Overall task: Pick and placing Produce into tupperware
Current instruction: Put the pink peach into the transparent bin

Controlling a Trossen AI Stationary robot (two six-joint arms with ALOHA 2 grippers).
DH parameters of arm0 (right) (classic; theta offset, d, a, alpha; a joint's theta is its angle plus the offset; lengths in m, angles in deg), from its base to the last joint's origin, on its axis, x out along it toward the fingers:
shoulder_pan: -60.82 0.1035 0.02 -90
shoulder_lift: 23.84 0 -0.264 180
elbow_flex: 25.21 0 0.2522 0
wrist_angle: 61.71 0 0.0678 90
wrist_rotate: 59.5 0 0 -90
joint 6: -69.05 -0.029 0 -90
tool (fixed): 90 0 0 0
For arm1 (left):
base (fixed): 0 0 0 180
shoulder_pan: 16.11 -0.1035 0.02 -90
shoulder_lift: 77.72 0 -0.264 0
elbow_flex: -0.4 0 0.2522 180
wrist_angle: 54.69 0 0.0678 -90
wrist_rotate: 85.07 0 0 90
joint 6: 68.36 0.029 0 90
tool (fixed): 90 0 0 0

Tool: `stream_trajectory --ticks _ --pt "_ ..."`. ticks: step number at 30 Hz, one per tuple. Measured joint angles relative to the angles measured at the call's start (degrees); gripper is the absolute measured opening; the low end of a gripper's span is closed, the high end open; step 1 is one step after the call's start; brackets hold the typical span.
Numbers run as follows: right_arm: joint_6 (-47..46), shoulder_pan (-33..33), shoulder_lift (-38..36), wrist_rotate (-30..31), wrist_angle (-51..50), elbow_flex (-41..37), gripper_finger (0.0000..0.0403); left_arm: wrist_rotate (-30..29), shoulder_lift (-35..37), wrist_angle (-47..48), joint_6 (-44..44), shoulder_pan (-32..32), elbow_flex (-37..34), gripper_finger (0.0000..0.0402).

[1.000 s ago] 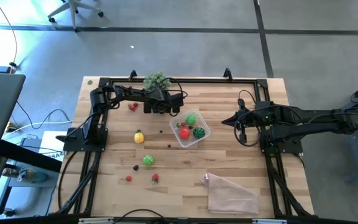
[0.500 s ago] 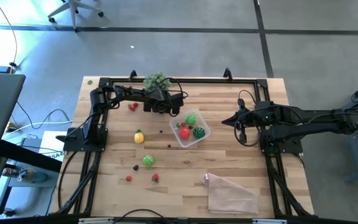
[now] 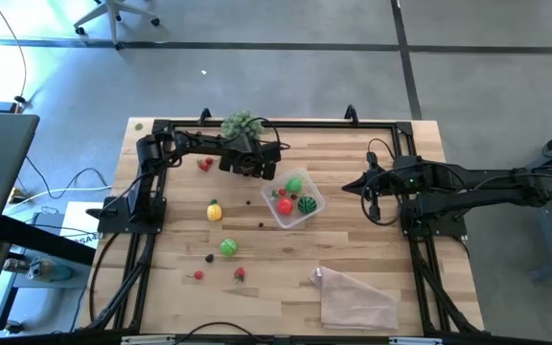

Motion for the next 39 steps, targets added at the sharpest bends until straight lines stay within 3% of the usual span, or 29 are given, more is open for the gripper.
stream_trajectory --ticks 5,20,25,33,39 --pt "0.0 0.01 0.02 0.0 -0.02 0.0 0.0 3.56 1.24 0.27 0.0 0.07 -0.04 0.0113" --pt "0.01 0.02 0.0 -0.01 0.0 0.0 0.0 4.39 7.7 0.0 0.52 0.14 0.02 0.0113" --pt "0.0 0.01 0.01 0.0 -0.02 0.0 0.0 10.14 10.16 -4.73 4.52 0.23 0.02 0.0113" --pt "0.02 0.0 0.02 0.0 -0.01 0.0 0.0 26.97 11.23 -14.48 8.81 0.86 0.13 0.0113" --pt "0.02 0.02 0.02 0.0 -0.02 0.0 0.0 30.27 11.38 -17.92 9.26 2.26 0.13 0.0113"
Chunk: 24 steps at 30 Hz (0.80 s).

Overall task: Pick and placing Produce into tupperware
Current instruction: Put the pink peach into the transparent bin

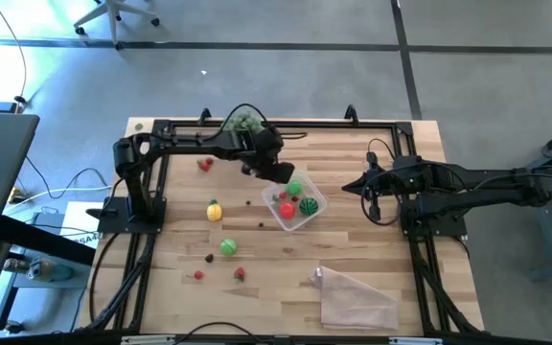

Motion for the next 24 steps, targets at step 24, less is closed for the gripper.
stream_trajectory --ticks 24 --pt "-0.01 -0.02 -0.01 0.0 0.0 0.0 0.0 -15.02 -2.26 3.5 6.5 8.75 -0.04 0.0113"
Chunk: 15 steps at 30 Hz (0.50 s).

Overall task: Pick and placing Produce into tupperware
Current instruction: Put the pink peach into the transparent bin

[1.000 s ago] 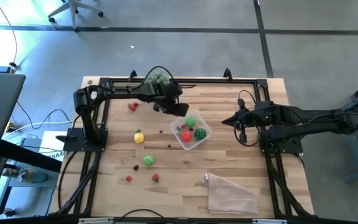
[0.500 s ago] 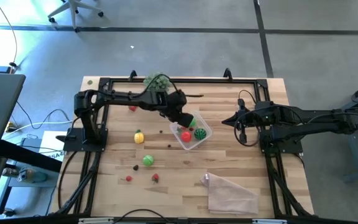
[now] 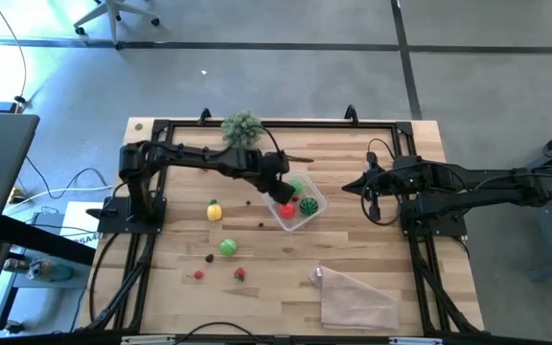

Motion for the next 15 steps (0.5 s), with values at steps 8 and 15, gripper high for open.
stream_trajectory --ticks 8,15 --pt "-0.01 0.0 -0.01 0.0 -0.05 -0.01 0.0 1.14 -1.76 -0.41 1.02 0.67 0.02 0.0113" --pt "0.0 0.0 0.0 0.0 -0.05 0.0 0.0 1.29 -1.76 -0.29 1.13 0.74 0.02 0.0113"
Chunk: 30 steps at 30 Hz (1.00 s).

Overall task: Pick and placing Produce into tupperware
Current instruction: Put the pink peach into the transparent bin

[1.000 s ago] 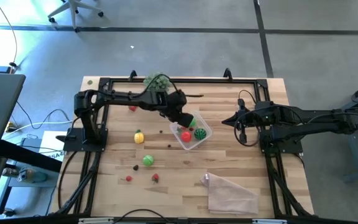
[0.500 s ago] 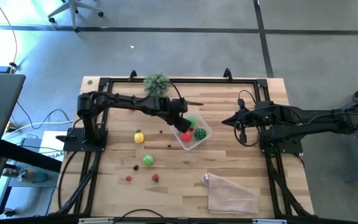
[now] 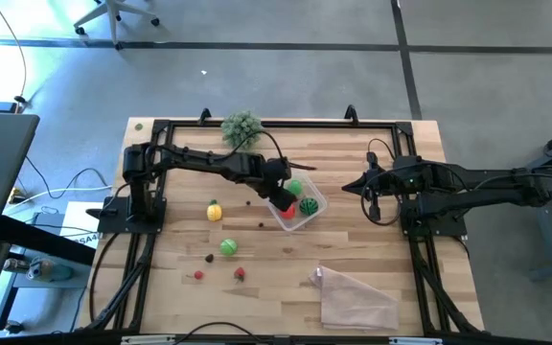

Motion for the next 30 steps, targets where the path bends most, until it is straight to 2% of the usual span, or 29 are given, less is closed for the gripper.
stream_trajectory --ticks 30 --pt "0.0 0.02 -0.01 0.0 0.03 -0.01 0.0 -0.02 -0.04 0.56 -1.07 -0.04 0.0 0.0117"
